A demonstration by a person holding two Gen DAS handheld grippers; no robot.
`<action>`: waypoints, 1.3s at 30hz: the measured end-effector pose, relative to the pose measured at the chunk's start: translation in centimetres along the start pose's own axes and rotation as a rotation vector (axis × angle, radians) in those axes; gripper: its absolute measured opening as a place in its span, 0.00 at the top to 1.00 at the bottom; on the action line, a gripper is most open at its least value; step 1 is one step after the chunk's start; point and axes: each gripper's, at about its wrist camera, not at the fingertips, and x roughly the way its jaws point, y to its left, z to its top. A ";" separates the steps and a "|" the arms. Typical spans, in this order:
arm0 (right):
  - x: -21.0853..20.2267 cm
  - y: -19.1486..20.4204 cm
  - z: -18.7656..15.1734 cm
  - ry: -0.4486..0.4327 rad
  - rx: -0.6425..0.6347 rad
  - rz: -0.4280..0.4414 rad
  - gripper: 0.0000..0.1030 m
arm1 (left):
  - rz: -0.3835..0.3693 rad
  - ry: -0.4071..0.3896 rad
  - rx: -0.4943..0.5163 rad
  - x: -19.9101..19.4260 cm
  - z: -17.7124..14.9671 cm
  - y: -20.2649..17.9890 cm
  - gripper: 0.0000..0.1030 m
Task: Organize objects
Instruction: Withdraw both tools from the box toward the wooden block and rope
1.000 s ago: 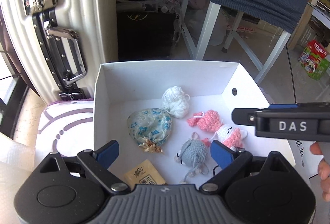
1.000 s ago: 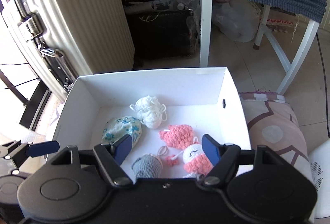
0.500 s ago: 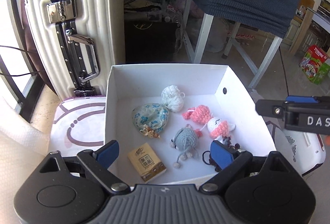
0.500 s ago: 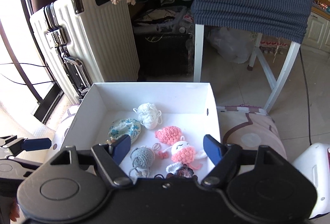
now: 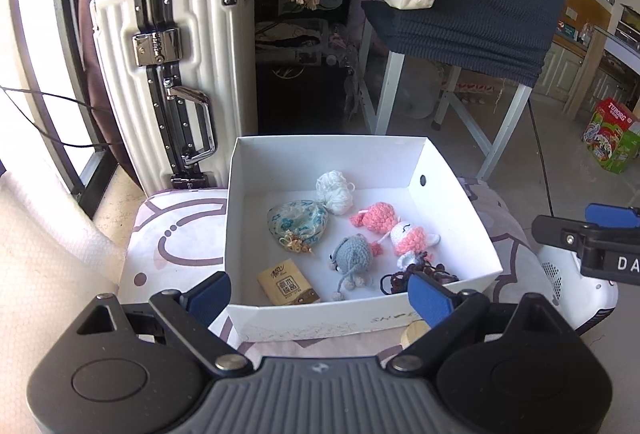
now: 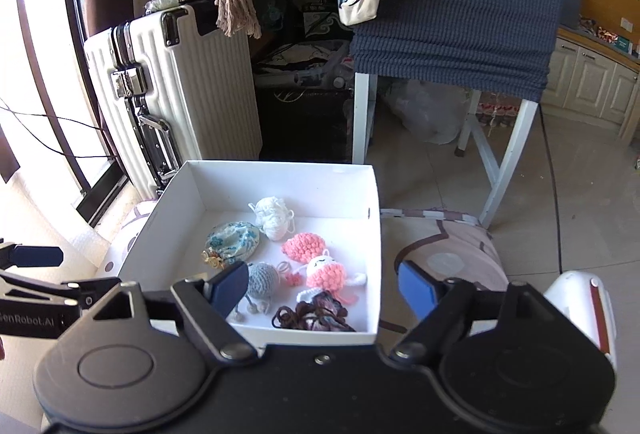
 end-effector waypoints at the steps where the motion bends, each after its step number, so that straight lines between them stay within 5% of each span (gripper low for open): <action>1: -0.6 -0.2 -0.2 -0.007 -0.002 -0.006 0.16 | 0.003 -0.005 -0.005 -0.4 -0.2 -0.1 0.08; 21: -6.9 -3.6 -4.3 -0.052 0.009 -0.020 0.00 | 0.052 -0.077 -0.029 -6.8 -2.4 -2.5 0.05; 39: -7.2 -3.9 -4.9 -0.036 -0.026 0.014 0.00 | 0.069 -0.058 -0.007 -6.2 -3.2 -3.2 0.05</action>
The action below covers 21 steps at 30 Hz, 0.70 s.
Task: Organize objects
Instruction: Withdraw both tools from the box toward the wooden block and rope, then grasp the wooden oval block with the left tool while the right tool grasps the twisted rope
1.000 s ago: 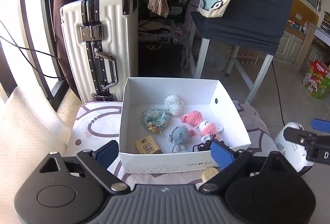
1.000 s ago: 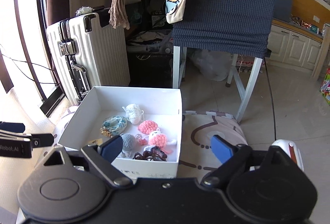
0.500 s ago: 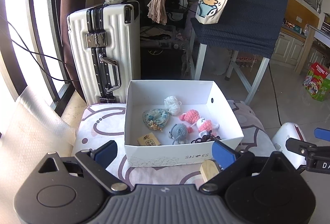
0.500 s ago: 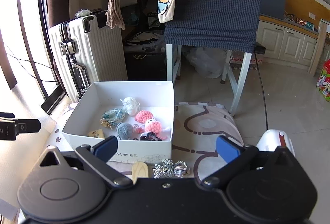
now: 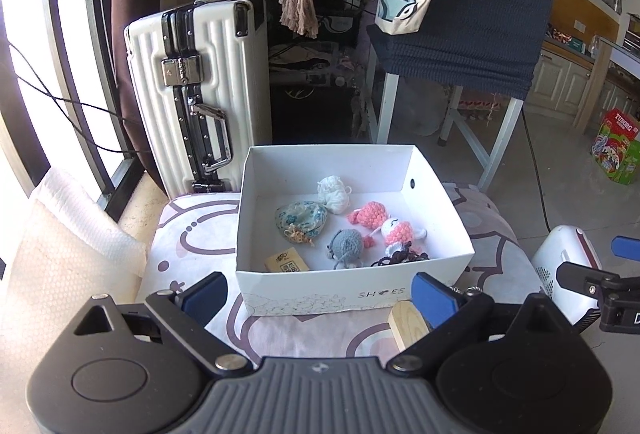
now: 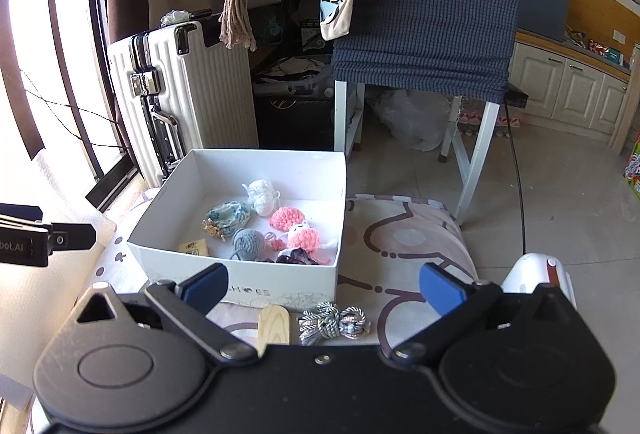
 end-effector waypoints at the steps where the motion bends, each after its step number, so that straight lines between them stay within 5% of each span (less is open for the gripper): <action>1: 0.1 0.0 0.0 0.003 -0.001 0.003 0.00 | 0.004 0.003 -0.001 0.0 -0.1 0.1 0.05; 10: 0.7 -0.4 -0.5 0.022 -0.010 0.017 0.00 | 0.015 0.010 -0.003 0.5 -1.1 0.2 0.05; 21: 5.2 -1.7 -2.0 0.076 0.023 0.031 0.00 | -0.026 0.033 -0.025 5.9 -2.6 -1.5 0.05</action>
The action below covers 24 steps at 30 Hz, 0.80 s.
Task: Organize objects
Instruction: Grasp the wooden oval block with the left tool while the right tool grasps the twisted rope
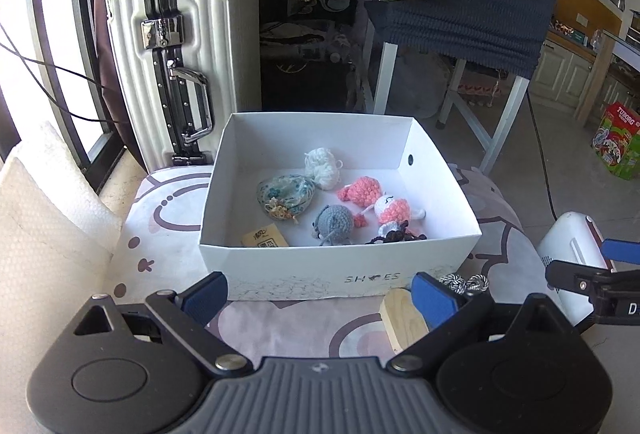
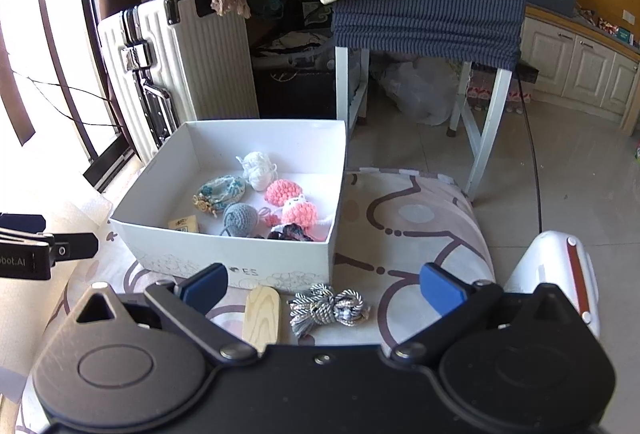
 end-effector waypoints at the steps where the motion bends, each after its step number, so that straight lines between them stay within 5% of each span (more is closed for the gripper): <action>1: 0.7 -0.2 -0.2 0.010 0.009 0.001 0.00 | -0.004 0.002 -0.002 0.6 -0.2 -0.2 0.05; 24: 15.8 -2.1 -3.3 0.220 0.078 0.052 0.00 | -0.139 0.105 -0.057 12.2 -7.6 -3.4 0.15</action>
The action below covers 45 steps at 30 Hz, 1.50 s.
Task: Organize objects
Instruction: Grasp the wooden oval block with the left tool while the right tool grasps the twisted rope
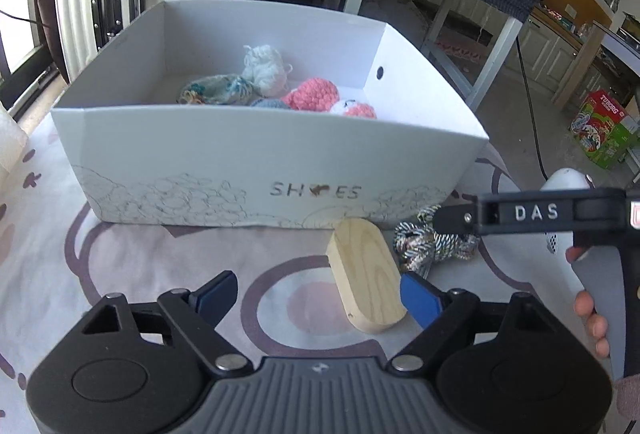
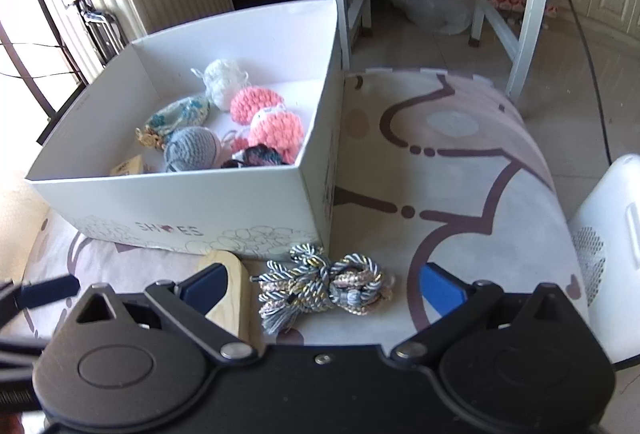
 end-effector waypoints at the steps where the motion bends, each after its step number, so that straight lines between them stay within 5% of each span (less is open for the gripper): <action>1: 0.5 -0.1 0.0 0.011 0.005 0.001 0.00 | -0.003 0.007 0.005 0.4 -0.3 -0.2 0.15; 10: 4.0 -0.9 -0.2 0.111 0.042 0.008 0.00 | -0.027 0.031 0.041 3.0 -1.7 -2.6 0.20; 18: 5.4 -1.0 0.2 0.129 0.081 0.011 0.00 | 0.055 0.066 0.082 6.0 -1.3 -4.9 0.20; 22: 6.1 -0.7 0.4 0.144 0.081 0.010 0.00 | 0.087 0.059 0.111 6.3 -0.8 -5.0 0.34; 28: 6.7 -0.1 0.6 0.161 0.048 -0.010 0.00 | 0.032 0.097 0.166 5.2 -1.0 -4.1 0.56; 41: 6.0 0.0 0.3 0.178 0.008 0.001 0.05 | 0.002 0.267 0.219 1.9 -3.2 -1.2 0.57; 45: 5.1 -0.3 -0.4 0.184 -0.001 0.018 0.06 | 0.025 0.286 0.164 2.5 -2.7 -1.0 0.48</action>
